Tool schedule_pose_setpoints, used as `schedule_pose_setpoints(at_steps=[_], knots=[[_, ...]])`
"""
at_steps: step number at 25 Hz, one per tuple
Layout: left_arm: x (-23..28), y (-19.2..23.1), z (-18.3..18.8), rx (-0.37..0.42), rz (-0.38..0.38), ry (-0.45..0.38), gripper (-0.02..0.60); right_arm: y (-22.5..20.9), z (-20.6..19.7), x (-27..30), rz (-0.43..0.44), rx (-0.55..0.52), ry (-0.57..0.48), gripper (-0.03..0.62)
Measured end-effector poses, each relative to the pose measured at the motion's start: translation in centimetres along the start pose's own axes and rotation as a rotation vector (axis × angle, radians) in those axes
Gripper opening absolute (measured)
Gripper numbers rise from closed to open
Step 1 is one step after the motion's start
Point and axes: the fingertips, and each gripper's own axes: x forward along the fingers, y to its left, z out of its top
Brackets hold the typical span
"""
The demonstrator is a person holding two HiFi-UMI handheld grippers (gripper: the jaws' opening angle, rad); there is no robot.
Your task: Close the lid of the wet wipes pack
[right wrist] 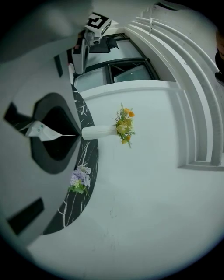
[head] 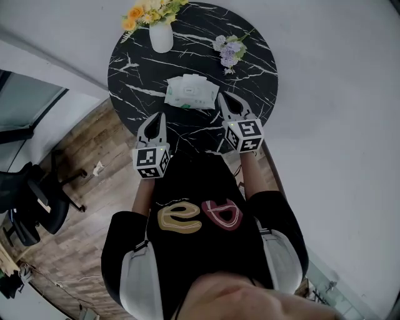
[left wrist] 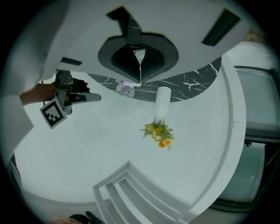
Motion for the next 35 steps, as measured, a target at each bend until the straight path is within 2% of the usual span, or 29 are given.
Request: schedule_pose_setpoints(at_steps=[10,16,23,30,35], knots=[[2.9,0.2,-0.3,-0.009,0.061,0.068,0.018,-1.9,0.6,4.5,0.092,-0.022,0.088,0.012],[5.0,-0.6,-1.2,0.012,0.049,0.143,0.018,-3.0,-0.1,7.1,0.137,-0.01,0.14,0.012],[7.5,-0.4,-2.5,0.009,0.086,0.203,0.018,-3.8,-1.4,10.0,0.178,-0.035,0.208,0.012],[10.3,0.4,-4.3,-0.01,0.088,0.244,0.018,-3.5,-2.9,12.0,0.231,-0.067,0.279,0.012],[11.8,1.0,-5.7,-0.026,0.096,0.288,0.018,-3.4,-3.5,13.1,0.241,-0.051,0.299,0.012]])
